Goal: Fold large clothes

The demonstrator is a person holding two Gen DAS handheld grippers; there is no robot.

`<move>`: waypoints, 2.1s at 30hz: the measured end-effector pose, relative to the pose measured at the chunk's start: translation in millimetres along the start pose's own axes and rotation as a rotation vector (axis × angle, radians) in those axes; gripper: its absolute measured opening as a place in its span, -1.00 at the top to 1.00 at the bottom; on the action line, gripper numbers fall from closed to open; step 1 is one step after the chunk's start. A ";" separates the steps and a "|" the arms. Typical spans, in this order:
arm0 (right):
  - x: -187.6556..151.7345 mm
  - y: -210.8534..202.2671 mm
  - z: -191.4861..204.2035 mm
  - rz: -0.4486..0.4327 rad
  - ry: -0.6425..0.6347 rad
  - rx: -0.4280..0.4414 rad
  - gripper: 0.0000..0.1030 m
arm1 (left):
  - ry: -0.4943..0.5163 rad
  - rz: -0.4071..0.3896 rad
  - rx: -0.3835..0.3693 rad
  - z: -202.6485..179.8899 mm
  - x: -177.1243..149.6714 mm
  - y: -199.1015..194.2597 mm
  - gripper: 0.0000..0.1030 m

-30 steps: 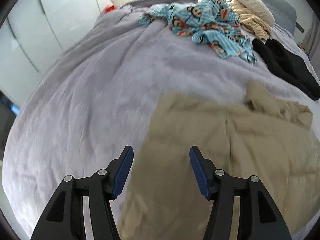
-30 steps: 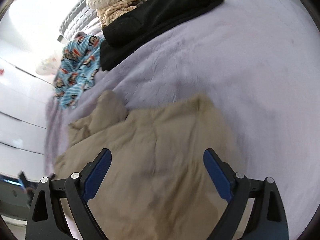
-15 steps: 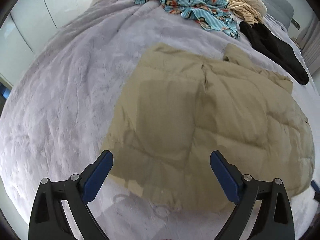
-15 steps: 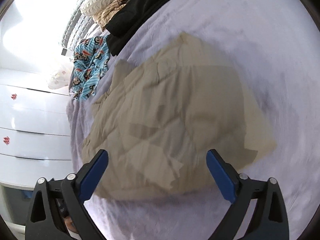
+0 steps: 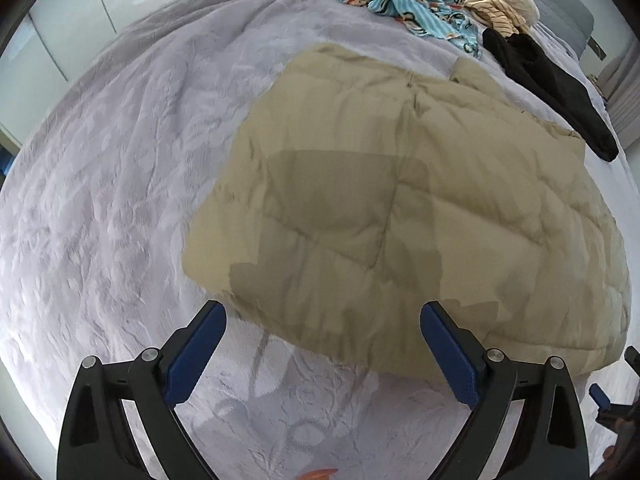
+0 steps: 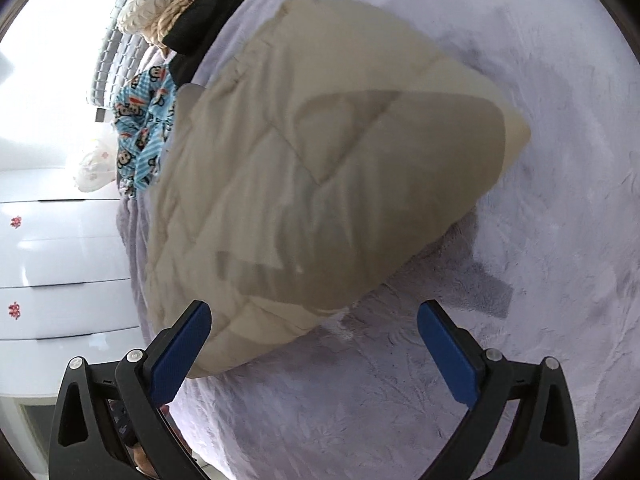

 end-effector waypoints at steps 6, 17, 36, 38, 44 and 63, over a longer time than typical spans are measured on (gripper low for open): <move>-0.9 17.8 -2.5 -0.032 -0.050 -0.040 -0.99 | -0.080 -0.003 -0.065 17.1 -18.3 12.6 -0.91; 15.2 30.9 5.2 -0.013 0.029 0.147 -0.99 | -0.331 -0.007 -0.367 44.6 -18.7 34.6 -0.90; 57.1 76.4 22.7 0.055 0.160 0.236 -0.77 | -0.367 -0.102 -0.466 26.4 36.1 56.9 0.40; 58.0 77.4 22.3 0.081 0.174 0.232 -0.21 | -0.293 -0.121 -0.437 15.3 39.9 46.1 0.56; 56.8 54.4 35.3 0.048 0.126 0.272 0.54 | -0.178 -0.202 -0.412 -8.3 41.3 2.8 0.62; -48.7 -7.6 -23.1 0.105 0.045 0.268 0.59 | -0.081 -0.009 -0.492 33.4 -122.6 -73.5 0.62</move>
Point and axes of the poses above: each gripper's, at about its wrist camera, not at the fingertips, and y roughly the way its jaws point, z to its left, x to its top, the point moved 4 cm from there along y, roughly the way its jaws point, and after that the axes turned 12 degrees about -x, right-handed, at the moved point
